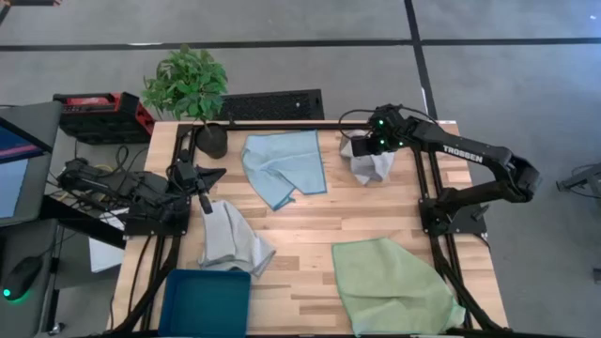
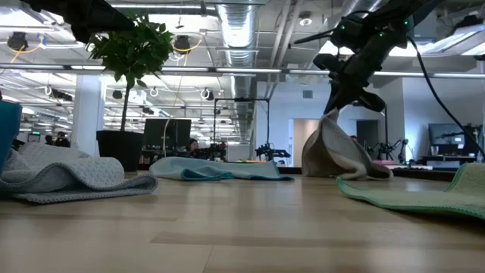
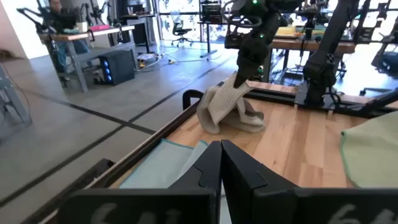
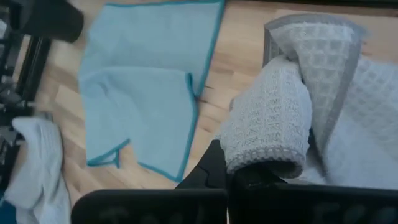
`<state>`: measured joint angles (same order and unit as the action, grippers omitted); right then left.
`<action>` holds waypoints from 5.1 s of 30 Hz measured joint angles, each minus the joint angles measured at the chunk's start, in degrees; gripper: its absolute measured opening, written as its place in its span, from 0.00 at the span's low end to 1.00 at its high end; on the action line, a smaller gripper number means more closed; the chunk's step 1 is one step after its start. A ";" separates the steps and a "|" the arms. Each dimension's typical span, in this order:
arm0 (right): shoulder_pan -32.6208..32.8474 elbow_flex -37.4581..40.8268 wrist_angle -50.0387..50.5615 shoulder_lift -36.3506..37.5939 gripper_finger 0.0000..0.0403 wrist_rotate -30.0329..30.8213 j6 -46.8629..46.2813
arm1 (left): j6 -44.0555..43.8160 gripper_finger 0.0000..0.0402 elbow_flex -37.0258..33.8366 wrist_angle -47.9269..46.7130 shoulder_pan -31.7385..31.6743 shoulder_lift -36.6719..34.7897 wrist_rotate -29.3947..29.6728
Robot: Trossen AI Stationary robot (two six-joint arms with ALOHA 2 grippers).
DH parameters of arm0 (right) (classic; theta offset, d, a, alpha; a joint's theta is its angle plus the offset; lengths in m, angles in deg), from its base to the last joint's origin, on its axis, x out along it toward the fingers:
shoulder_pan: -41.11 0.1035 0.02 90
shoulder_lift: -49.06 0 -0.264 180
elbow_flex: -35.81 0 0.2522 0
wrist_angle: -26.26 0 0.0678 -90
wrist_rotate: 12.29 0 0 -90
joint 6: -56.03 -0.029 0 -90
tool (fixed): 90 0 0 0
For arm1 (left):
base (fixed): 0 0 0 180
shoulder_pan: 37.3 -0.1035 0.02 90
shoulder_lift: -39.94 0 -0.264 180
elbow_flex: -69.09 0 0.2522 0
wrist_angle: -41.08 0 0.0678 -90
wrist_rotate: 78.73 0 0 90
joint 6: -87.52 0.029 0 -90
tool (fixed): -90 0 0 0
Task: Fold microfiber towels
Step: Fold the gray microfiber towel
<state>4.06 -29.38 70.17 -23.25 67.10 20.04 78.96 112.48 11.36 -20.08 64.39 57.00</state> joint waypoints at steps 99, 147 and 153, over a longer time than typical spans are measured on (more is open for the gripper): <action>26.69 -3.80 8.75 1.70 0.02 -5.94 12.35 | 8.95 0.00 32.89 27.78 -32.62 81.06 -54.11; 26.93 -15.95 23.33 16.94 0.02 34.47 -4.50 | -18.12 0.00 32.87 10.16 -39.56 44.94 -36.49; 23.34 -15.99 22.75 15.73 0.02 40.37 -3.94 | -15.83 0.00 32.87 11.70 -42.45 45.03 -29.81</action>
<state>27.40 -45.37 92.92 -7.52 107.47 16.10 63.13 145.35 23.05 -62.54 109.42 27.19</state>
